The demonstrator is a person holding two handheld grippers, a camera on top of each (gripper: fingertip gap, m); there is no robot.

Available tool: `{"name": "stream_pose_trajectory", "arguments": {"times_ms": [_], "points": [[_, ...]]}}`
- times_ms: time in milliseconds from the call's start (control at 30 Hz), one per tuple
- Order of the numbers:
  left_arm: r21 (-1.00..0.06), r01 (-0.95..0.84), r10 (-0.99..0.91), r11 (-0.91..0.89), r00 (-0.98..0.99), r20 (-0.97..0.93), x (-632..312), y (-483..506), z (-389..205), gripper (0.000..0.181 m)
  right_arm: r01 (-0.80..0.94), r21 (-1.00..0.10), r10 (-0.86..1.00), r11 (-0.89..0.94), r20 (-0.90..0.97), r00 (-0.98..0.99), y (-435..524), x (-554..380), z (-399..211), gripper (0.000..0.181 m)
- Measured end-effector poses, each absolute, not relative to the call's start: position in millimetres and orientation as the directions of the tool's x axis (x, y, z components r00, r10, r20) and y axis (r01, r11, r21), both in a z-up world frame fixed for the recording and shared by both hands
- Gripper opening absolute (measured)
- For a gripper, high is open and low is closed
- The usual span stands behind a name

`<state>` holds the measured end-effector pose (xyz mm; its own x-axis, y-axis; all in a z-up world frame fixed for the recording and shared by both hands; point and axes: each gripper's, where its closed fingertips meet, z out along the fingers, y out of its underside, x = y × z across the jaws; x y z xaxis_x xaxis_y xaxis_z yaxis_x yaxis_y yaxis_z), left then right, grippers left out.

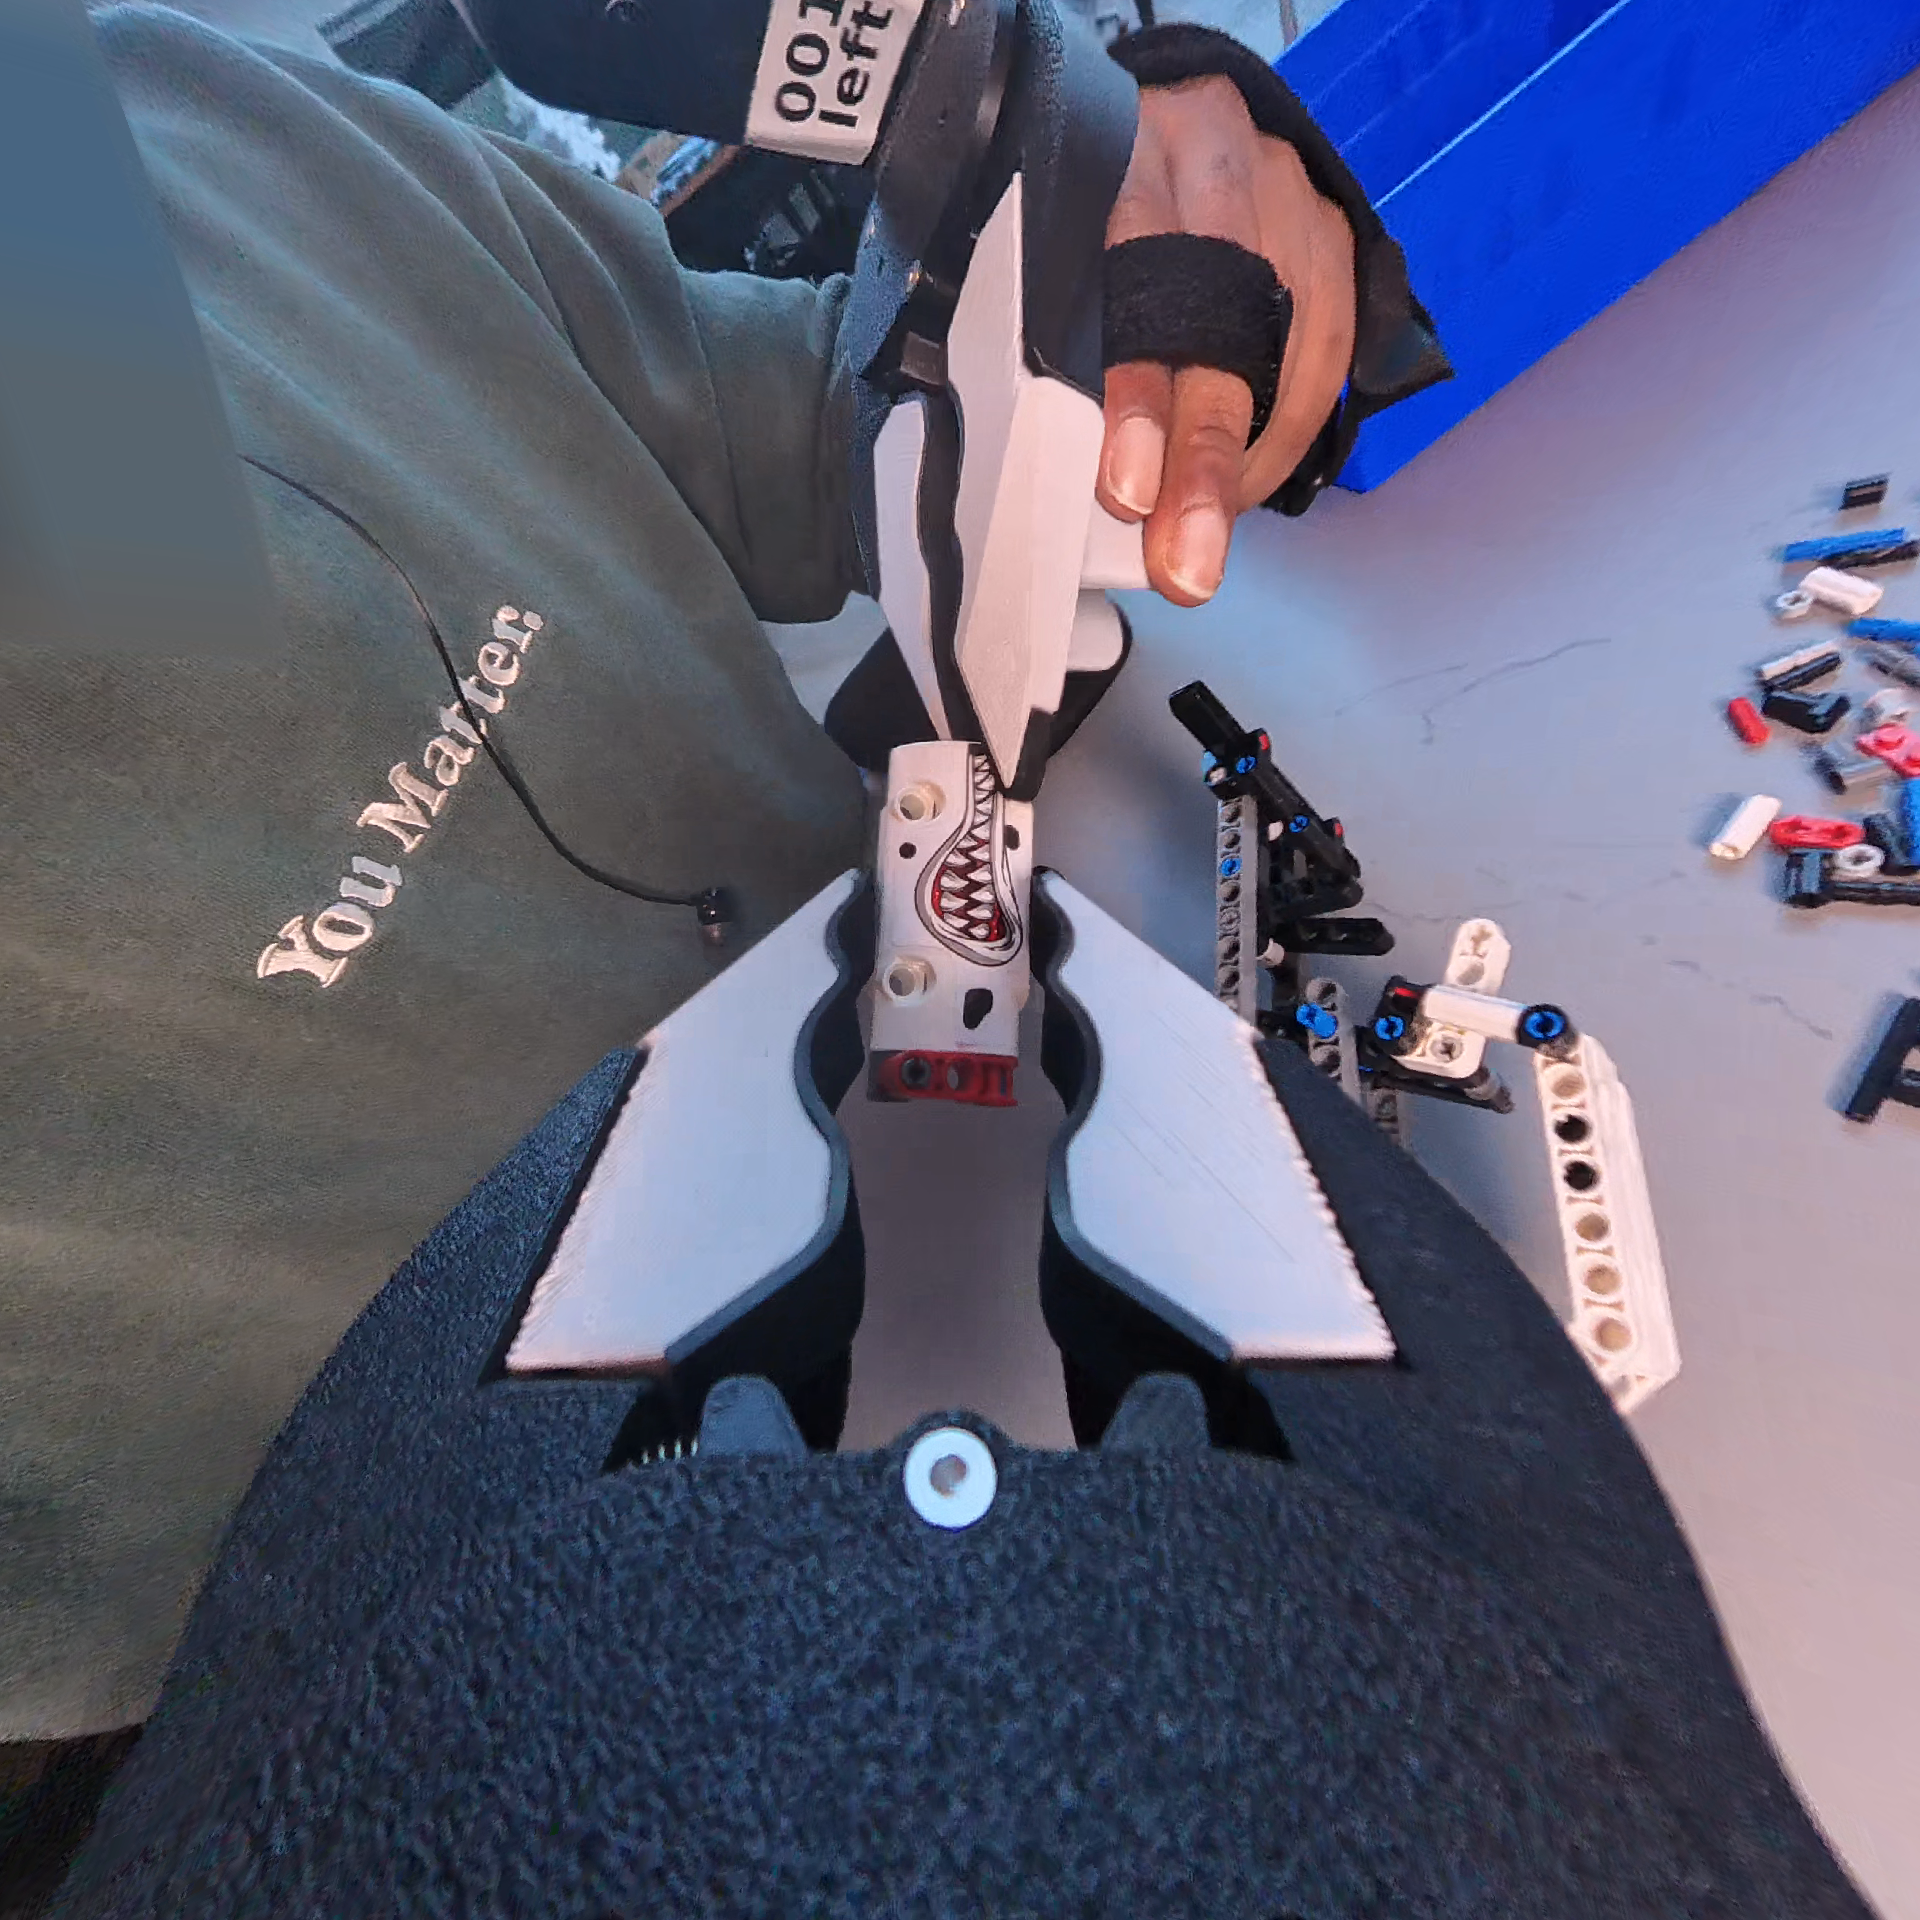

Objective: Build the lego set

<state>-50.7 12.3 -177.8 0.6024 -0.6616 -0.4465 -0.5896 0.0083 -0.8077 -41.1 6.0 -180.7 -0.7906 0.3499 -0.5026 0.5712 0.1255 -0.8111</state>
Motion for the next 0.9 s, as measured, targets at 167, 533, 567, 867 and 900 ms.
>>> {"name": "stream_pose_trajectory", "arguments": {"times_ms": [167, 533, 567, 867, 900], "points": [[-0.912, -0.401, -0.678, -0.090, 0.695, -0.239, -58, 16, -177, 0.023, 0.467, -0.866, 0.464, 0.179, -0.344, -0.816, 15, -50, -187, 0.029], [-0.822, 0.190, -0.554, -0.537, 0.655, 0.513, -84, 27, -173, 0.040, 0.075, -0.815, 0.608, 0.575, 0.364, -0.706, 44, -79, -182, 0.029], [-0.799, 0.217, -0.542, -0.560, 0.634, 0.552, -83, 29, -173, 0.036, 0.049, -0.796, 0.594, 0.603, 0.408, -0.693, 44, -81, -181, 0.028], [-0.733, 0.286, -0.516, -0.618, 0.556, 0.651, -79, 35, -172, 0.008, -0.020, -0.692, 0.528, 0.721, 0.569, -0.630, 50, -87, -182, 0.029], [-0.730, 0.291, -0.508, -0.618, 0.560, 0.654, -79, 37, -174, 0.007, -0.013, -0.684, 0.529, 0.729, 0.576, -0.624, 51, -88, -184, 0.029]]}}
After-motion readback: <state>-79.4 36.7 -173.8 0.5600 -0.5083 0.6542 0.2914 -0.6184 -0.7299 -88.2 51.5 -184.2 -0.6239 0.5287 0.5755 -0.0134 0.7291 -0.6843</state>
